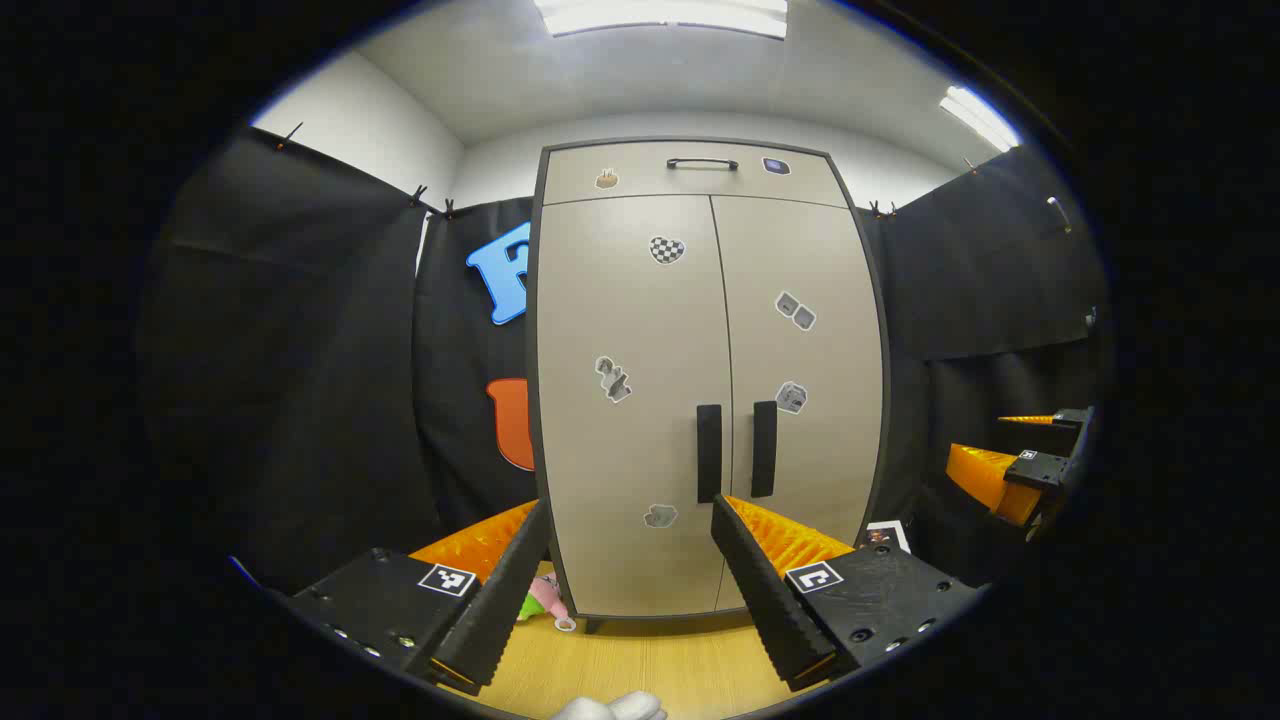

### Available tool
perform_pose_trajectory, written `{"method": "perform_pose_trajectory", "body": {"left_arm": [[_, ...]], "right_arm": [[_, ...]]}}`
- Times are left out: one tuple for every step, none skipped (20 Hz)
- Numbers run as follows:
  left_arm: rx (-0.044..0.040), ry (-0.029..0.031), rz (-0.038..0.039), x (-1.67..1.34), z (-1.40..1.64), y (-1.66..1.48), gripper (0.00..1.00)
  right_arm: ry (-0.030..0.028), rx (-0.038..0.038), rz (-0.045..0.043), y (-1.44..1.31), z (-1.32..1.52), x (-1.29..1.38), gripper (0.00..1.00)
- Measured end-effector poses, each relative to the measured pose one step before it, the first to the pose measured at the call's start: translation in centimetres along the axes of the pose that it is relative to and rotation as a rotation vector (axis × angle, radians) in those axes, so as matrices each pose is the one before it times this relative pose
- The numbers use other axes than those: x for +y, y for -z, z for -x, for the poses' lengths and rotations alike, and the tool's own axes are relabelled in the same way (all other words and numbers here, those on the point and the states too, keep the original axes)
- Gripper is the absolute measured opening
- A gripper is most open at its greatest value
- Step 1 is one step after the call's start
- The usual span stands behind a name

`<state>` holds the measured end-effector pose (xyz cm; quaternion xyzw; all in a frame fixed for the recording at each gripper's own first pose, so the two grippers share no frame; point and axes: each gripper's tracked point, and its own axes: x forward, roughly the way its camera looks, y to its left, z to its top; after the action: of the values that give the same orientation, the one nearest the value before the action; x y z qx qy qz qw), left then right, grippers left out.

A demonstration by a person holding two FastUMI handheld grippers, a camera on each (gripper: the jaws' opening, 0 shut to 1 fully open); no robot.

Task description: Open the right door of the double-door shoe cabinet with the right hand, and open the left door with the left hand.

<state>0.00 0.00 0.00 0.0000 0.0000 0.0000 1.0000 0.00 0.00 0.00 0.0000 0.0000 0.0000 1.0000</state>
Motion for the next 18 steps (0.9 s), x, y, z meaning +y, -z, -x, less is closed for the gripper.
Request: {"method": "perform_pose_trajectory", "body": {"left_arm": [[0.00320, 0.00080, 0.00121, 0.042, 0.004, 0.065, 0.96], [0.00186, 0.00084, 0.00298, -0.075, -0.084, 0.120, 0.96], [0.00603, 0.00078, 0.00114, -0.019, -0.003, 0.078, 0.96], [0.00212, -0.00394, 0.00063, 0.076, 0.011, 0.052, 0.96], [-0.00160, -0.00567, -0.00149, 0.077, -0.027, -0.045, 0.96], [-0.00175, -0.00536, -0.00029, 0.022, 0.013, -0.024, 0.96], [-0.00223, -0.00498, -0.00116, 0.002, -0.007, -0.091, 0.96], [-0.00214, -0.00237, -0.00116, 0.050, -0.017, 0.104, 0.96], [0.00018, -0.00280, -0.00096, 0.055, 0.006, 0.022, 0.96], [0.00089, -0.00142, -0.00016, 0.021, 0.028, 0.046, 0.97], [-0.00023, -0.00033, -0.00013, -0.032, 0.011, -0.009, 0.97], [0.00060, 0.00032, -0.00197, 0.047, -0.018, -0.009, 0.96], [0.00002, -0.00214, -0.00242, 0.071, 0.015, 0.029, 0.96], [0.00153, -0.00169, -0.00223, 0.050, 0.024, -0.019, 0.96], [-0.00100, -0.00091, -0.00056, 0.004, 0.037, -0.065, 0.96], [-0.00042, -0.00152, -0.00034, 0.070, -0.006, 0.007, 0.96], [0.00385, -0.00073, 0.00073, 0.036, 0.072, 0.124, 0.96], [-0.00347, -0.00208, 0.00143, 0.099, 0.171, -0.192, 0.96]], "right_arm": [[0.00031, -0.00469, 0.00007, -0.171, -0.010, 0.022, 1.00], [-0.00013, -0.00131, 0.00349, 0.053, -0.087, -0.072, 1.00], [0.00031, -0.00058, 0.00131, -0.094, 0.023, 0.029, 1.00], [-0.00128, -0.00448, -0.00200, -0.052, -0.020, 0.055, 1.00], [-0.00043, -0.00167, -0.00048, -0.116, -0.062, -0.037, 1.00], [0.00085, 0.00049, -0.00104, -0.028, -0.038, -0.040, 1.00], [-0.00062, 0.00054, -0.00142, 0.008, -0.074, 0.004, 1.00], [-0.00211, 0.00132, -0.00140, 0.075, -0.092, 0.051, 1.00], [-0.00209, 0.00044, -0.00157, -0.071, -0.142, 0.116, 1.00], [0.00109, 0.00224, -0.00144, 0.143, -0.081, -0.058, 1.00], [-0.00104, 0.00259, 0.00038, 0.025, -0.065, 0.061, 1.00], [-0.00104, -0.00226, 0.00032, 0.051, -0.093, 0.133, 1.00], [0.00111, 0.00182, 0.00078, -0.050, -0.156, 0.072, 1.00], [0.00008, 0.00103, -0.00028, 0.082, -0.192, 0.155, 1.00], [0.00278, -0.00054, -0.00087, 0.019, -0.237, 0.106, 1.00], [0.00007, 0.00014, 0.00529, 0.144, -0.294, 0.157, 1.00], [-0.00062, -0.00144, 0.00557, -0.091, -0.450, 0.224, 1.00], [-0.00404, 0.00502, 0.00516, 0.289, -0.519, 0.390, 1.00]]}}
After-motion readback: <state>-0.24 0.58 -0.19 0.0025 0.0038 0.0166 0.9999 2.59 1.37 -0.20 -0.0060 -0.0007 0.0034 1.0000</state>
